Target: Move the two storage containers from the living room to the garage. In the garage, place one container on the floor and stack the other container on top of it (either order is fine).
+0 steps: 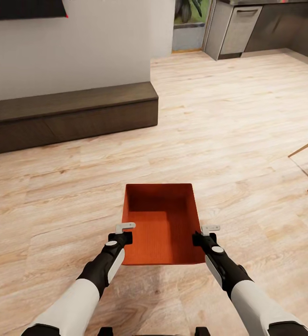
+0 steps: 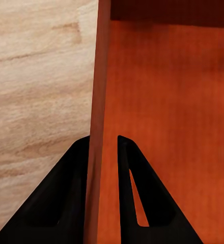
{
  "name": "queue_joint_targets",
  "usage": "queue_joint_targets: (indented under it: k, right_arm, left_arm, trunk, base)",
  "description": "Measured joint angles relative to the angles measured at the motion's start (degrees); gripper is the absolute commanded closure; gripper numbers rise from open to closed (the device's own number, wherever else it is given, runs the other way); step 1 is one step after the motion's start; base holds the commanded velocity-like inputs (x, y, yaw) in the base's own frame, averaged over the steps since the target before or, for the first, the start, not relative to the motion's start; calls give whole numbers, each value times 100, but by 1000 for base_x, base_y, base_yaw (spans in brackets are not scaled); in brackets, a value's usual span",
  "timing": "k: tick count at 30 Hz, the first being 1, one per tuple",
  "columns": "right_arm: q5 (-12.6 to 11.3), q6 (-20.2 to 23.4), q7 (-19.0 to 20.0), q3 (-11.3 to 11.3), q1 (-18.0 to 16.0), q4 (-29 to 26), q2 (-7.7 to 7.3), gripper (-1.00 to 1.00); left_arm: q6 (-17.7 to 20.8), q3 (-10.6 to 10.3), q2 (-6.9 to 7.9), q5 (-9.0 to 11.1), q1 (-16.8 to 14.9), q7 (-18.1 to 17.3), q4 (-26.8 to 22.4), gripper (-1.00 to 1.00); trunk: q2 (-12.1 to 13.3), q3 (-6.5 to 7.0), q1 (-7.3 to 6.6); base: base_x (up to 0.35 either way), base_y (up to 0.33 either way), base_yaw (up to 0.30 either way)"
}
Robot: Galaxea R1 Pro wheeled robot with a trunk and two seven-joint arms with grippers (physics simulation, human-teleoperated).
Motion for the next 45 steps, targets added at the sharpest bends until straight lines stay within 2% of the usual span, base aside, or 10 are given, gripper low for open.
queue_joint_targets:
  k: [45]
  right_arm:
    - [2,10,-2,2,0,-3,0,100]
  left_arm:
    - [1,2,0,6,0,-1,3,100]
  trunk:
    - [1806,808,-989]
  base:
    - [0,0,0]
